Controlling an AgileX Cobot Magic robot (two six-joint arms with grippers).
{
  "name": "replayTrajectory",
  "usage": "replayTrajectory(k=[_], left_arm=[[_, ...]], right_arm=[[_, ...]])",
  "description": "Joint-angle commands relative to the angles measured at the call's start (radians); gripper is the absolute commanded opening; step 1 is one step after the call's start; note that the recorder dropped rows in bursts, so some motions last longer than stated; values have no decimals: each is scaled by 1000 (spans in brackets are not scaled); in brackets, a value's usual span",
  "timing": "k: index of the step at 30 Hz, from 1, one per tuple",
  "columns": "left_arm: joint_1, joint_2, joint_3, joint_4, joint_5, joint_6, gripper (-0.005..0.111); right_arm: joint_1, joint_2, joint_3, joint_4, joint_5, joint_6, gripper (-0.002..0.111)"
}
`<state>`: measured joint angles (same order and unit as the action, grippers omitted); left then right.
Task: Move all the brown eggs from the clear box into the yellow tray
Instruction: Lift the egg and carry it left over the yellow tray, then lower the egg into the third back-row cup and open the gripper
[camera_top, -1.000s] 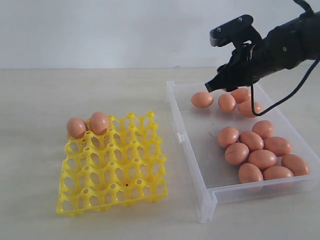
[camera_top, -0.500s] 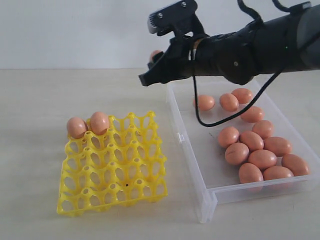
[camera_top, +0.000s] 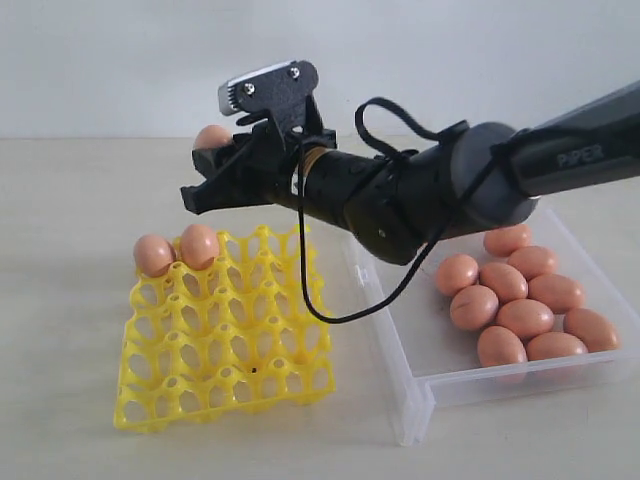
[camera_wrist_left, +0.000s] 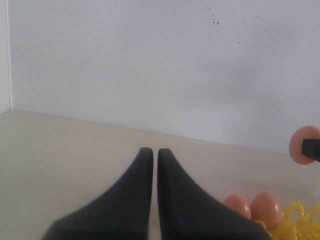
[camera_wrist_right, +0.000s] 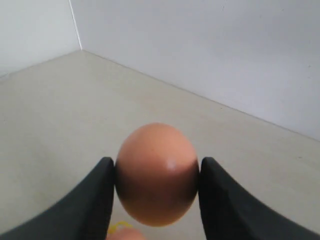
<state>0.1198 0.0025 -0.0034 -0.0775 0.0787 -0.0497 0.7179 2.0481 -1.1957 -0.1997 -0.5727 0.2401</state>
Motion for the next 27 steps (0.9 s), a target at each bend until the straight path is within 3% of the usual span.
replayTrajectory(k=[1,27], left_arm=[[-2,-2,3,-9,-4,-9,4],[-2,-2,3,-9,-1,-9,4]], right_arm=[[0,57,-2,-15,-84,37,0],[0,159,-2,-7,17,5,0]])
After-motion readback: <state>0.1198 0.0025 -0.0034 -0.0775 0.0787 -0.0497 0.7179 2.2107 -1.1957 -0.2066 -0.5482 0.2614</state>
